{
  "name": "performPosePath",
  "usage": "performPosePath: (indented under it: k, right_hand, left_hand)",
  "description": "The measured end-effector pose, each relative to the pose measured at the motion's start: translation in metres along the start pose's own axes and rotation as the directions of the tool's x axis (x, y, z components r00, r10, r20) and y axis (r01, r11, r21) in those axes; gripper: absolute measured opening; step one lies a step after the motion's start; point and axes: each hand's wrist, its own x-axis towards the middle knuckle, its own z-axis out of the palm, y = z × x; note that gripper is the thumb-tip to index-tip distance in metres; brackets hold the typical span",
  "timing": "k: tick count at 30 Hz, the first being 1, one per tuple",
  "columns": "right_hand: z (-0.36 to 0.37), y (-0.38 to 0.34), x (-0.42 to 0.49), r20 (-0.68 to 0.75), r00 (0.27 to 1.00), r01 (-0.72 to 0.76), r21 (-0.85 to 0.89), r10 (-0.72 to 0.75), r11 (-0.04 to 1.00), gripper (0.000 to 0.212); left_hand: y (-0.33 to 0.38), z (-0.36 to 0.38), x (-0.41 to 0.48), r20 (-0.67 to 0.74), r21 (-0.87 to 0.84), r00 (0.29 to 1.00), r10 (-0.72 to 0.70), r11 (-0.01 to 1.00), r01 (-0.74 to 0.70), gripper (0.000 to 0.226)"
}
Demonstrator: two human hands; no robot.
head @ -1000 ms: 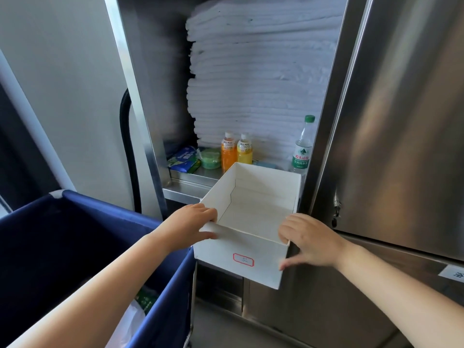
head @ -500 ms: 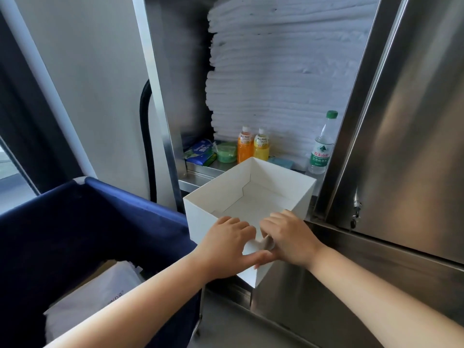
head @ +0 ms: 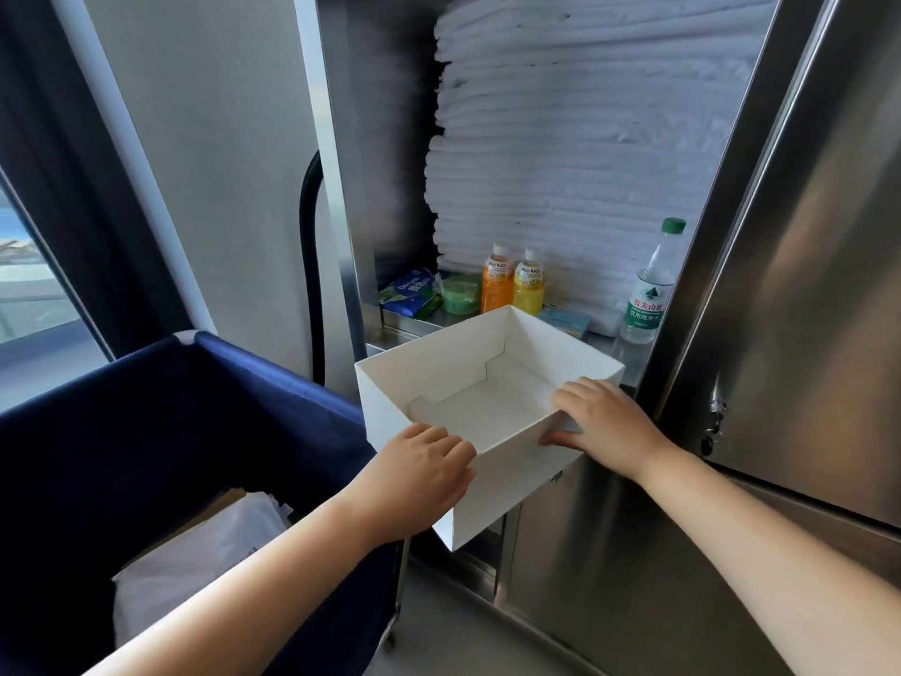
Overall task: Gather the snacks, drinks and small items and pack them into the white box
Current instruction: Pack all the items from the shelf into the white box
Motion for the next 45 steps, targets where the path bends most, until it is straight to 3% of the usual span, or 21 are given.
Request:
performPosePath:
  k: [6, 11, 18, 23, 28, 33, 37, 41, 45]
  right_hand:
    - [0.007, -0.025, 0.012, -0.125, 0.991, 0.043, 0.017, -0.041, 0.999, 0.044]
    - [0.017, -0.042, 0.018, -0.188, 0.98, 0.054, -0.021, -0.057, 0.998, 0.045]
    - [0.01, -0.024, 0.017, -0.27, 0.963, 0.007, 0.049, 0.006, 0.999, 0.047]
    - [0.02, -0.017, -0.002, -0.187, 0.981, 0.044, -0.064, -0.055, 0.997, 0.039]
    - [0.02, -0.022, -0.001, -0.181, 0.98, 0.067, -0.089, -0.082, 0.994, 0.042]
    - [0.012, -0.01, 0.006, -0.167, 0.983, 0.065, -0.063, -0.075, 0.996, 0.043]
    - [0.021, -0.011, 0.029, 0.035, 0.999, -0.021, 0.028, 0.02, 0.999, 0.058]
    - [0.028, 0.004, 0.066, 0.196, 0.965, -0.231, 0.298, 0.177, 0.926, 0.075]
    - [0.032, 0.036, 0.104, 0.19, 0.933, -0.322, 0.061, 0.305, 0.945, 0.08]
  left_hand:
    - [-0.02, -0.003, -0.005, -0.002, 0.069, 0.997, -0.081, 0.994, 0.08, 0.02]
    - [-0.019, 0.017, 0.009, 0.085, 0.037, 0.972, -0.22, 0.975, 0.217, 0.023]
    - [-0.045, 0.01, 0.021, 0.012, 0.08, 0.985, -0.17, 0.982, 0.169, 0.02]
    - [-0.071, 0.02, 0.006, 0.103, 0.043, 0.958, -0.266, 0.964, 0.263, 0.024]
    - [-0.077, 0.033, 0.012, 0.069, -0.039, 0.931, -0.358, 0.932, 0.361, 0.026]
    - [-0.098, 0.04, 0.035, 0.074, -0.076, 0.939, -0.337, 0.936, 0.342, 0.028]
    - [-0.125, 0.046, 0.041, 0.106, -0.1, 0.956, -0.273, 0.954, 0.284, 0.029]
    - [-0.149, 0.058, 0.045, 0.191, -0.075, 0.964, -0.185, 0.977, 0.202, 0.033]
    - [-0.165, 0.064, 0.047, 0.23, -0.102, 0.968, -0.101, 0.987, 0.127, 0.034]
